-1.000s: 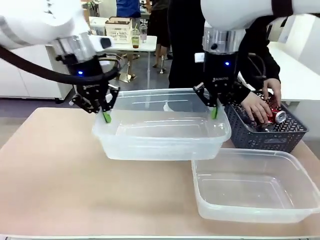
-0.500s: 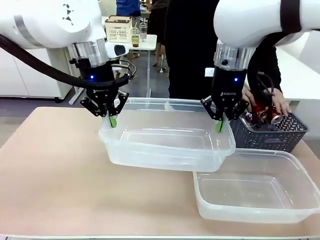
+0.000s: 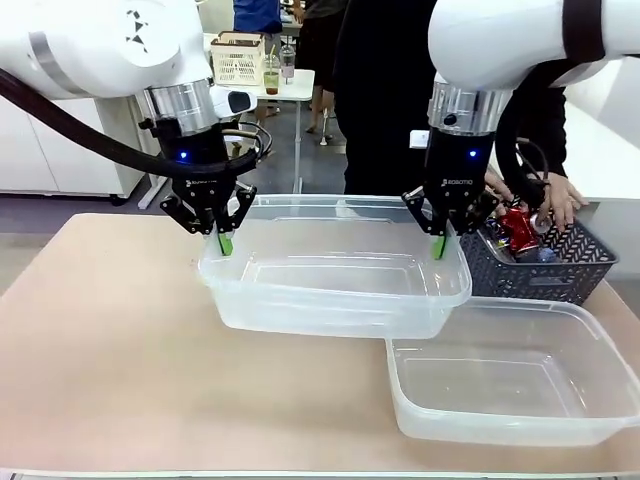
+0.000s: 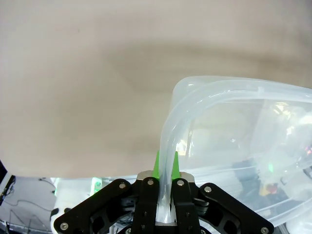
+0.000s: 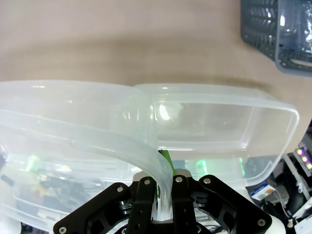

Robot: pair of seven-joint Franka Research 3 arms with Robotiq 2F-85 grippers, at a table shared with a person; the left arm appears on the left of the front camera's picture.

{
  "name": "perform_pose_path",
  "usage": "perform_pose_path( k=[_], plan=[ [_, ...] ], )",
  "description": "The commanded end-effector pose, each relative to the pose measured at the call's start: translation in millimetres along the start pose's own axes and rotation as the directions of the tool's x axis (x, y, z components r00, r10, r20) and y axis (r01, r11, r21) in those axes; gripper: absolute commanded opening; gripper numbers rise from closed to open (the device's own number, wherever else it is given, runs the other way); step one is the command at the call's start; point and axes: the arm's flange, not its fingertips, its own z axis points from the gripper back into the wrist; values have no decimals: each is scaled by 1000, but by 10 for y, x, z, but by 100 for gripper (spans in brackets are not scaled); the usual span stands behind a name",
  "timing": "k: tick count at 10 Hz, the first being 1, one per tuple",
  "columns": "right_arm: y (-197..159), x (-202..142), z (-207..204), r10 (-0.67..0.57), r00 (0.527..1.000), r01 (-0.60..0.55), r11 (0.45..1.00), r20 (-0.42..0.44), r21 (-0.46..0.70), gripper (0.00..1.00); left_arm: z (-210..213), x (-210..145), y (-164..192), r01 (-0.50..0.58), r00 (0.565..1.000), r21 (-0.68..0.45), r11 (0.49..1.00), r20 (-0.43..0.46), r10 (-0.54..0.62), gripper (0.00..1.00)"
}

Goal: Sort the waste into each basket.
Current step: Offer the picked Organizing box to the human.

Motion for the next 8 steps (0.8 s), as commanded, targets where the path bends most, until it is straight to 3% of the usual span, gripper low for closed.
perform_pose_path(
  k=[1,8],
  plan=[
    [7,-29,8,12,1000,-12,1000,-7,-27,4,73,-1,-24,-3,1000,-15,1000,18,4,4],
    [7,-29,8,12,1000,-12,1000,-7,-27,4,73,-1,-24,-3,1000,-15,1000,18,4,4]
  ],
)
